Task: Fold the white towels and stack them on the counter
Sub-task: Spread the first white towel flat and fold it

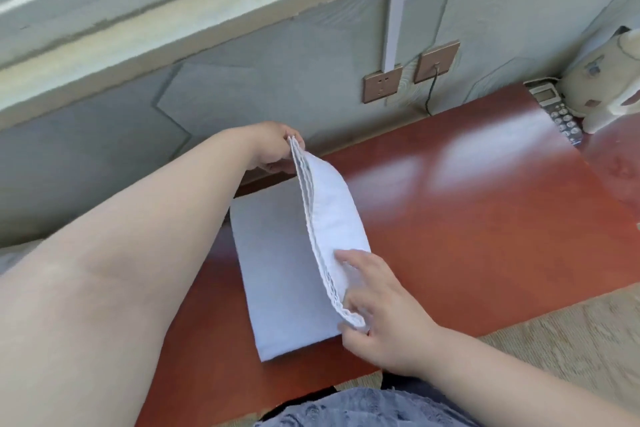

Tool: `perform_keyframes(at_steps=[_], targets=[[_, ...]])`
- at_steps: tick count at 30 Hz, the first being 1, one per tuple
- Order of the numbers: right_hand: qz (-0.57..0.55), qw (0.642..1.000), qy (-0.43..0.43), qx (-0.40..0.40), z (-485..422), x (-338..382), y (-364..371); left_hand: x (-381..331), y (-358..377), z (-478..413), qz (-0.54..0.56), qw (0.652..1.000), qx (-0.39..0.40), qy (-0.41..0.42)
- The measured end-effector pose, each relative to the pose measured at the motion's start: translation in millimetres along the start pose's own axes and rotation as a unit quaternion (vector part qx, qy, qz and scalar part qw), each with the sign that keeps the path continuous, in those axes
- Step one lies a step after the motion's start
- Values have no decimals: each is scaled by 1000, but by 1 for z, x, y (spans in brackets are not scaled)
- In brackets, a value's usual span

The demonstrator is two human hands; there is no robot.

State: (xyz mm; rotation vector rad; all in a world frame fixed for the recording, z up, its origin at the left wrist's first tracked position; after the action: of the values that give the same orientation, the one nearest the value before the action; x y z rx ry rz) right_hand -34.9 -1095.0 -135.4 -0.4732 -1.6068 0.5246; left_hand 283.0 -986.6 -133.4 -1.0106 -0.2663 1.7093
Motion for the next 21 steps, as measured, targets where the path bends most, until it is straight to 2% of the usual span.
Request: perform_keyframes(at_steps=[3, 7, 11, 12, 15, 17, 19, 21], targets=[[20, 997, -39, 64, -10, 24, 49, 67, -20, 25, 33, 998, -13, -49], [85, 986, -86, 119, -22, 41, 112, 148, -17, 40, 140, 985, -68, -78], [133, 972, -108, 163, -16, 46, 163, 198, 5, 46, 274, 940, -123, -160], [149, 967, -113, 172, -13, 45, 172, 204, 10, 46, 276, 938, -137, -158], [213, 947, -111, 212, -4, 38, 187, 211, 15, 45, 170, 957, -220, -86], [240, 926, -121, 266, 5, 29, 194, 213, 22, 46, 122, 960, -248, -42], [233, 910, -144, 313, 12, 24, 192, 216, 27, 51, 123, 950, -285, -39], [236, 905, -195, 297, 10, 21, 182, 216, 33, 55, 111, 943, -310, -41]])
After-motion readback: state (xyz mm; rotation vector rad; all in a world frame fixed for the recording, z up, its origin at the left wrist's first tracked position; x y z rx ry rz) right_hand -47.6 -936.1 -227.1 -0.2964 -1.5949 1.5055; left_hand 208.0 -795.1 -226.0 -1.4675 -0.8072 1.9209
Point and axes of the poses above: each hand's wrist, its own z-axis away from the middle knuckle, its own y-axis out of the palm, x = y × z, the point moved 4 cm from there along -z, towards the middle knuckle, and after that the axes turned 9 degrees about -x, right-handed, at the moved point
